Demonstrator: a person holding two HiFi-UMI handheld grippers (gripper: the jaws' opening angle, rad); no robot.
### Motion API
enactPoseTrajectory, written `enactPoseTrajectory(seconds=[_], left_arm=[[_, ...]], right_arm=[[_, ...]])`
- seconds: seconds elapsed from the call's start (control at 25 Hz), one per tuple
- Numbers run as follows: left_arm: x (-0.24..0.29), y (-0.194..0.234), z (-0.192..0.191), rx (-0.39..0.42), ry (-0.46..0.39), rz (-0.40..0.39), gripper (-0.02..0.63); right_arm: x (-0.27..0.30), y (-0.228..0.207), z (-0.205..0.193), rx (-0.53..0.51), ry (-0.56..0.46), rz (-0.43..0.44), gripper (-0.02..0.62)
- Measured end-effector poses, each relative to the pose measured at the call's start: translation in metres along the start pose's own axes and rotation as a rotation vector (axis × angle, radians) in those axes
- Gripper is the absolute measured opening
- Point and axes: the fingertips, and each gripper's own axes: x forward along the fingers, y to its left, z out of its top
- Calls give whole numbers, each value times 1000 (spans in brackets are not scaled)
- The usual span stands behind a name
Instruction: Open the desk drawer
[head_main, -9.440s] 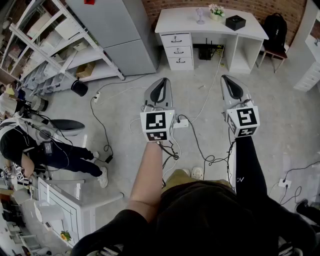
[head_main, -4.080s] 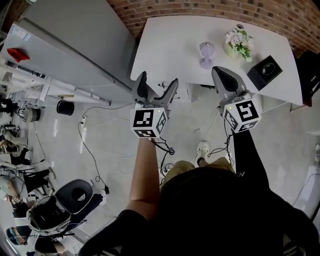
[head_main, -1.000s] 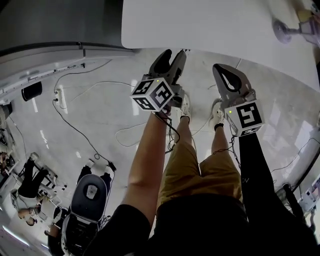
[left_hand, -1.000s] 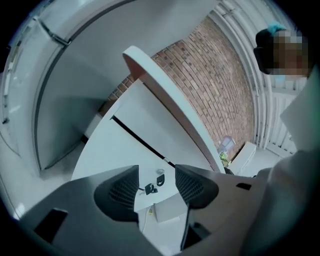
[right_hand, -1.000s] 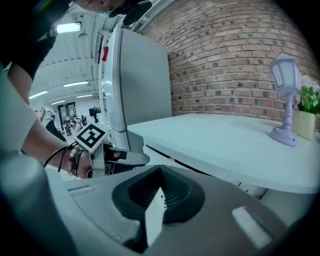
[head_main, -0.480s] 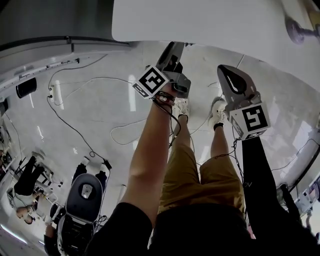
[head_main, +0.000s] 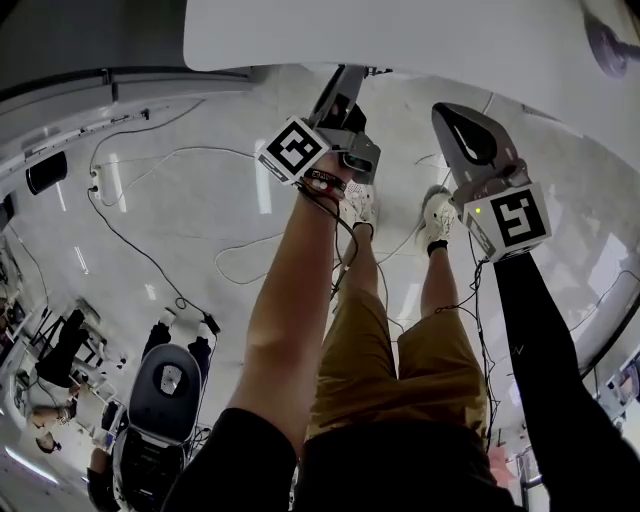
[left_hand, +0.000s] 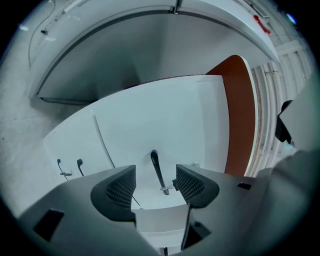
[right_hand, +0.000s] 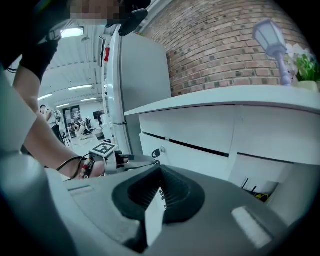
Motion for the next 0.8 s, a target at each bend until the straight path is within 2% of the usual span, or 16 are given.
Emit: enactPoseTrajectory(seconds=[0.2, 0.44, 0.52, 0.56, 0.6, 0.64, 0.68, 0.8], left_arm=[[12, 2, -1, -30, -25, -15, 247], [22, 0, 3, -42, -50, -30, 245], [23, -5, 2, -98, -62, -71, 235], [24, -8, 1, -130, -66, -96, 209], [24, -9, 1, -155, -72, -116, 135], [23, -8, 2, -175, -79, -125, 99], [23, -7, 2, -192, -89, -124, 36], [22, -3, 3, -220, -109, -118, 34]], right_arm=[[7, -16, 1, 20, -24, -21, 0], [3, 1, -5, -6, 11, 22, 1], [0, 6, -9, -18, 23, 39, 0], [0, 7, -10, -19, 21, 43, 0], [0, 7, -10, -17, 18, 44, 0], [0, 6, -9, -14, 17, 43, 1], [0, 5, -9, -11, 18, 40, 1], [1, 3, -6, -4, 10, 31, 1]])
